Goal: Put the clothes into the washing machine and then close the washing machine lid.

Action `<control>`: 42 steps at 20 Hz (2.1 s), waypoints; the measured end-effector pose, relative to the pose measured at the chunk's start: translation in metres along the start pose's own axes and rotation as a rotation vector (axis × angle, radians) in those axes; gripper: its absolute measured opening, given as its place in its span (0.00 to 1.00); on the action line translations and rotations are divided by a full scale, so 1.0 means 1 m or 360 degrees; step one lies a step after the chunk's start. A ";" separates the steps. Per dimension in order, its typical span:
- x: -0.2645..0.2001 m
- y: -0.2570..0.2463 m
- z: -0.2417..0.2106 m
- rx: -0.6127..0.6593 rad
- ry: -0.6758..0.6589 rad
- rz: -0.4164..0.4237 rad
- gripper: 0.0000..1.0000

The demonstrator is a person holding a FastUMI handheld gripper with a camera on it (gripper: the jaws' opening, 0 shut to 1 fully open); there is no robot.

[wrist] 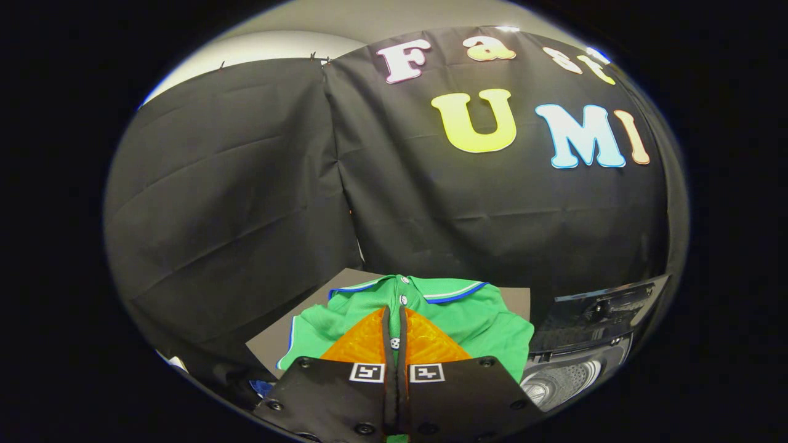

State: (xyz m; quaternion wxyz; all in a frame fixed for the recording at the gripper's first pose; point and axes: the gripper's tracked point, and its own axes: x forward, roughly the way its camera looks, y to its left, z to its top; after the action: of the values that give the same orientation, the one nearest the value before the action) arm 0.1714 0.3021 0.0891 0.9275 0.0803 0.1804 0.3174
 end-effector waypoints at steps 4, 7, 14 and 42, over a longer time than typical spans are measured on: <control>-0.013 -0.017 0.004 0.0007 -0.0026 -0.0014 0.01; -0.021 -0.032 0.004 0.0007 -0.0032 -0.0030 0.01; -0.042 -0.073 0.002 0.0039 -0.0043 -0.0076 0.01; -0.132 -0.273 -0.059 0.0161 0.0040 -0.0450 0.01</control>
State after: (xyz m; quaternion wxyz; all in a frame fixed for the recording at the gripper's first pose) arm 0.2046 0.0085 0.0005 0.9554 0.0966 0.2174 0.1750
